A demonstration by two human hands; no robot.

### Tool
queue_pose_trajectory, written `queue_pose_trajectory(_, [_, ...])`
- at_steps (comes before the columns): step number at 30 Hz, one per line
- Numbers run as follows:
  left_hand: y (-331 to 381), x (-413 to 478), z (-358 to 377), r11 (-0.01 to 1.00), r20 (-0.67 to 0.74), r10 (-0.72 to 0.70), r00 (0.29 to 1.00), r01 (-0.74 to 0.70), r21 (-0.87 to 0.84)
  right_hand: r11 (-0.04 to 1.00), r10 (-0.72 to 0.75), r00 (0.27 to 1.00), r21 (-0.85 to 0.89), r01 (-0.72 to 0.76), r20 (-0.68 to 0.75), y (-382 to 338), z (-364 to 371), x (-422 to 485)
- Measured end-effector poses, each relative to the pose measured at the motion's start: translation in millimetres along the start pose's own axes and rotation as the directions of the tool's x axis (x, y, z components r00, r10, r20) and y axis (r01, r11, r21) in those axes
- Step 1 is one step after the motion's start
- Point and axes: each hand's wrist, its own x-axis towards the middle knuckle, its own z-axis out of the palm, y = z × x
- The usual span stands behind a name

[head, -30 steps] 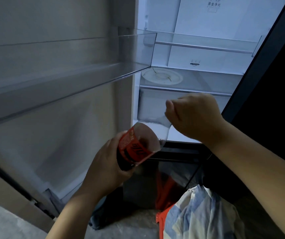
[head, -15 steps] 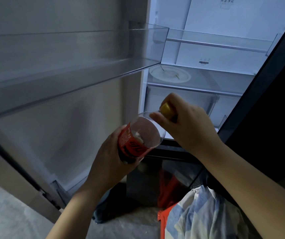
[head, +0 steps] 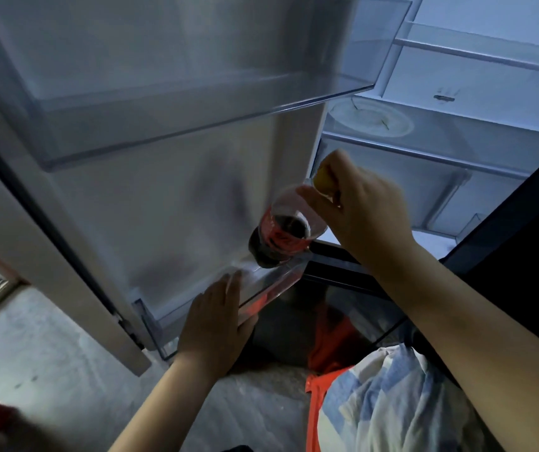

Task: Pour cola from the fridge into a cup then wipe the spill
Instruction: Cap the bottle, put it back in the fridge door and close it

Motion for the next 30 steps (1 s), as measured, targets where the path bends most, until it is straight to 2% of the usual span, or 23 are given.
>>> queue_pose_trajectory(5, [-5, 2, 2, 0.994, 0.026, 0.071, 0.997, -0.073, 0.081, 0.999, -0.048, 0.989, -0.005, 0.049, 0.139, 4, 41, 11])
queue_pose_trajectory(9, [-6, 3, 2, 0.981, 0.074, 0.109, 0.991, -0.119, 0.155, 1.0, -0.013, 0.973, 0.01, 0.011, 0.23, 6, 68, 17])
queue_pose_trajectory(24, [-1, 2, 3, 0.987, 0.11, 0.067, 0.992, -0.082, 0.141, 0.997, 0.077, 0.972, 0.003, -0.079, 0.221, 7, 114, 36])
queue_pose_trajectory(27, [-1, 2, 3, 0.983, 0.096, 0.053, 0.994, -0.069, 0.168, 0.969, 0.169, 0.963, 0.142, -0.201, 0.209, 10, 108, 25])
queue_pose_trajectory(30, [1, -1, 5, 0.977, 0.065, 0.048, 0.997, -0.061, 0.206, 0.907, 0.223, 0.97, 0.343, -0.244, 0.099, 13, 95, -12])
